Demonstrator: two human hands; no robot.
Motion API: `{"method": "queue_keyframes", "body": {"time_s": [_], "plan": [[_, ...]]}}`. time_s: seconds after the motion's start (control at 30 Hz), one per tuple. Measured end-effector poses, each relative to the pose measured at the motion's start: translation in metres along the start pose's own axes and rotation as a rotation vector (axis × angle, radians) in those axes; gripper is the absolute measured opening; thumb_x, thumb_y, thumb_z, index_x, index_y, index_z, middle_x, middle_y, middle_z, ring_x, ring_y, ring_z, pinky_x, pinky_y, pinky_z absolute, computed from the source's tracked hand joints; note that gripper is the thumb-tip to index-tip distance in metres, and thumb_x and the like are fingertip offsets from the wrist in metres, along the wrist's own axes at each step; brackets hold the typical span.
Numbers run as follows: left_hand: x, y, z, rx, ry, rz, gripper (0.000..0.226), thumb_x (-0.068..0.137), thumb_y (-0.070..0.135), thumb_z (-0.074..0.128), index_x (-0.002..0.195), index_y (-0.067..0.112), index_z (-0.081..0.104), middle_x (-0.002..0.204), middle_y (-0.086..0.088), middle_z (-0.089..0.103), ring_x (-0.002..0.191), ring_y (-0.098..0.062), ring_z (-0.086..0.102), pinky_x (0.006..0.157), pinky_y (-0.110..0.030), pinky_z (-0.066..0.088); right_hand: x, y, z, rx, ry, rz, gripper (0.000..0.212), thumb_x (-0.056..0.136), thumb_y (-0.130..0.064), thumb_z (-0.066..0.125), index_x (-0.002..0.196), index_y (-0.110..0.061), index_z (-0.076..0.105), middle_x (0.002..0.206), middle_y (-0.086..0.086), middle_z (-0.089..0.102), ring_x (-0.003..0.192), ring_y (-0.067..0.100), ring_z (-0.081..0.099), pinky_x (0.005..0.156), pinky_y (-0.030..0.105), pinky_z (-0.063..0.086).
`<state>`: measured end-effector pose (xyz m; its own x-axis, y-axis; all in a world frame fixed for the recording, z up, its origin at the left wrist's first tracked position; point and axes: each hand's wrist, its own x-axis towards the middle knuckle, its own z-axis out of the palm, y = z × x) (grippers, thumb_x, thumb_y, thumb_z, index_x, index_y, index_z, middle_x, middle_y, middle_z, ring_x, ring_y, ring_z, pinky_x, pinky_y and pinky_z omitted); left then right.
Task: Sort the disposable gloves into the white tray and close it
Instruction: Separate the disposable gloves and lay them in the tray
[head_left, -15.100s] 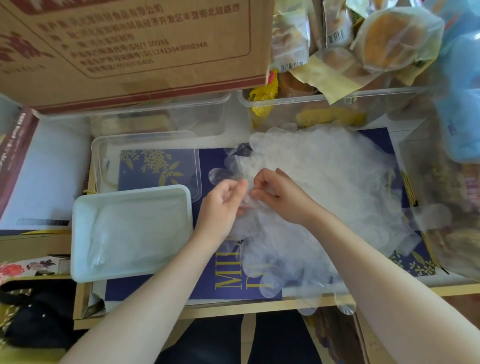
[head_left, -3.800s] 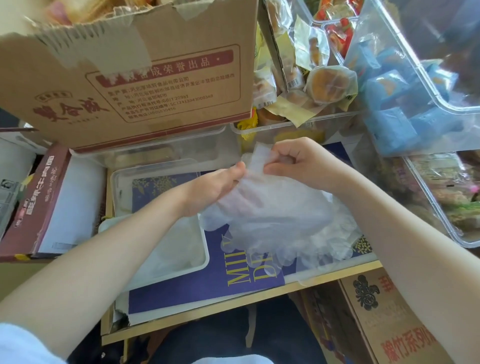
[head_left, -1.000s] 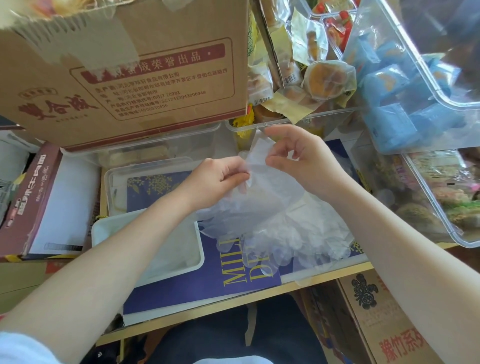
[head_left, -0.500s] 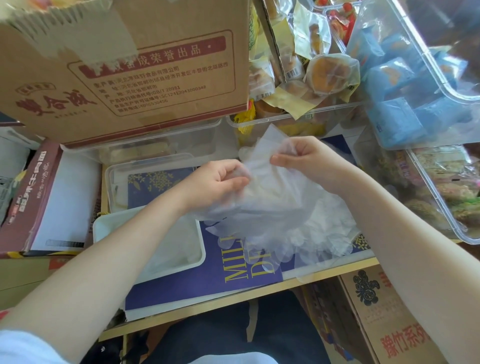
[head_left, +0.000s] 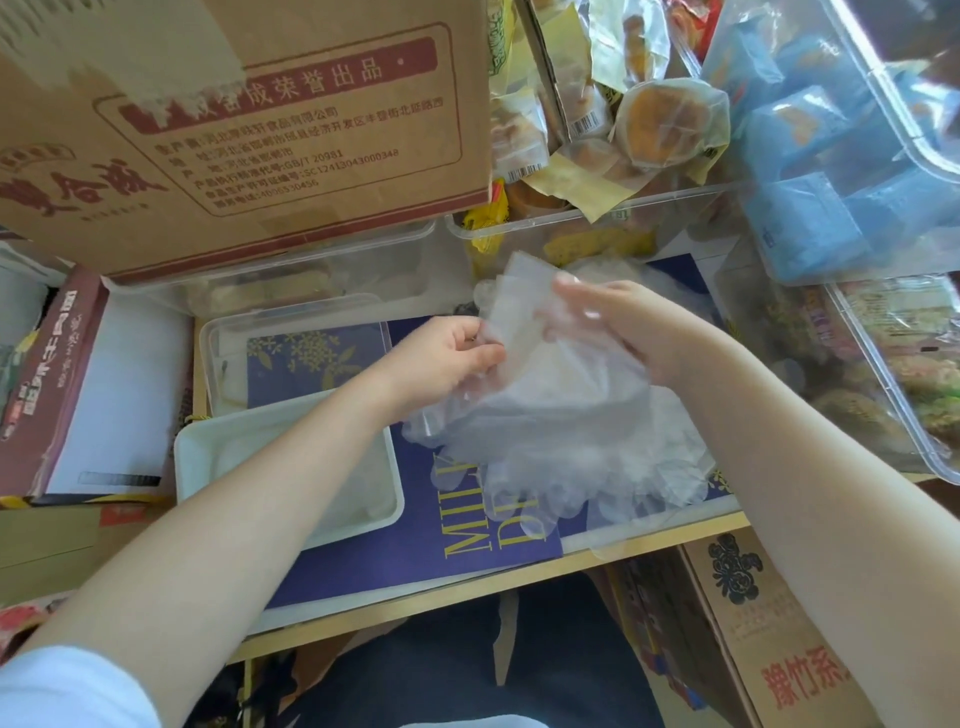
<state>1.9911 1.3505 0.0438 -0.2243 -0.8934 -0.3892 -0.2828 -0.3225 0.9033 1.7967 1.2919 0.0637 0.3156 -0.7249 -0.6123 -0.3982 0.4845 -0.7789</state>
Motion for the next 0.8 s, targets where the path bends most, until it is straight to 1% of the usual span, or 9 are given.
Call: {"method": "queue_keyframes", "body": {"time_s": [0.03,0.1,0.2,0.27,0.33,0.53,0.6,0.73,0.8], "plan": [[0.001,-0.004,0.0,-0.059,0.045,-0.011,0.018,0.094,0.005,0.051,0.079,0.013,0.058,0.055,0.011,0.063,0.048,-0.002,0.053,0.052,-0.013,0.043,-0.002,0.005,-0.006,0.104,-0.044,0.067,0.084,0.059,-0.079,0.057,0.116,-0.018,0.066,0.112,0.002,0.069,0.113,0.027,0.059,0.104,0.042,0.039],[0.006,-0.012,-0.002,-0.191,0.164,-0.039,0.02,0.095,0.004,0.047,0.079,0.012,0.055,0.051,0.011,0.063,0.045,0.001,0.054,0.05,-0.012,0.043,-0.004,0.022,-0.017,0.289,-0.14,0.123,0.087,0.07,-0.081,0.038,0.112,-0.012,0.069,0.109,0.007,0.071,0.098,0.021,0.067,0.091,0.034,0.047],[0.009,-0.023,-0.004,-0.308,0.259,-0.082,0.022,0.097,0.006,0.043,0.08,0.014,0.054,0.057,0.011,0.066,0.053,0.001,0.06,0.056,-0.013,0.048,-0.009,0.045,-0.013,0.423,-0.268,0.123,0.047,0.086,-0.046,0.051,0.082,-0.005,0.072,0.084,0.008,0.073,0.069,0.014,0.07,0.059,0.019,0.054],[0.01,-0.03,-0.006,-0.315,0.267,-0.127,0.022,0.098,0.007,0.041,0.082,0.014,0.055,0.06,0.012,0.068,0.058,0.001,0.063,0.057,-0.012,0.048,-0.007,0.055,-0.012,0.284,-0.296,0.066,0.013,0.085,-0.017,0.061,0.085,-0.005,0.066,0.08,0.003,0.072,0.069,0.01,0.069,0.063,0.017,0.053],[0.011,-0.036,-0.008,-0.266,0.271,-0.16,0.022,0.099,0.009,0.042,0.083,0.015,0.057,0.063,0.011,0.068,0.06,0.001,0.064,0.058,-0.012,0.048,-0.001,0.059,-0.014,0.238,-0.281,0.064,0.01,0.087,-0.005,0.057,0.079,-0.006,0.064,0.073,0.004,0.067,0.064,0.012,0.065,0.063,0.02,0.054],[0.02,-0.045,-0.009,-0.122,0.266,-0.203,0.019,0.097,0.007,0.047,0.082,0.015,0.057,0.077,-0.003,0.057,0.073,-0.014,0.06,0.065,-0.033,0.057,0.017,0.073,-0.024,0.078,-0.065,0.093,0.004,0.087,-0.01,0.063,0.088,-0.007,0.064,0.097,0.016,0.067,0.071,0.019,0.053,0.053,0.017,0.049],[0.023,-0.046,-0.006,-0.067,0.276,-0.211,0.021,0.096,0.009,0.048,0.08,0.018,0.057,0.079,-0.003,0.055,0.082,-0.023,0.057,0.08,-0.047,0.051,0.026,0.08,-0.028,0.081,0.009,0.12,0.029,0.085,-0.014,0.066,0.112,-0.003,0.059,0.099,0.004,0.07,0.069,0.011,0.06,0.056,0.014,0.047],[0.026,-0.045,0.008,-0.303,0.335,-0.277,0.021,0.098,0.004,0.042,0.086,0.013,0.058,0.085,-0.005,0.063,0.079,-0.016,0.06,0.083,-0.029,0.049,0.035,0.082,-0.038,0.043,0.111,0.095,0.004,0.089,-0.015,0.062,0.089,-0.012,0.06,0.066,-0.004,0.067,0.059,0.013,0.058,0.054,0.023,0.045],[0.028,-0.039,0.016,-0.422,0.369,-0.319,0.019,0.098,0.007,0.043,0.087,0.011,0.058,0.078,-0.003,0.066,0.069,-0.011,0.064,0.068,-0.02,0.052,0.034,0.078,-0.04,-0.325,0.244,0.017,0.014,0.092,-0.018,0.058,0.105,-0.014,0.057,0.101,0.006,0.068,0.087,0.021,0.063,0.074,0.032,0.051]]}}
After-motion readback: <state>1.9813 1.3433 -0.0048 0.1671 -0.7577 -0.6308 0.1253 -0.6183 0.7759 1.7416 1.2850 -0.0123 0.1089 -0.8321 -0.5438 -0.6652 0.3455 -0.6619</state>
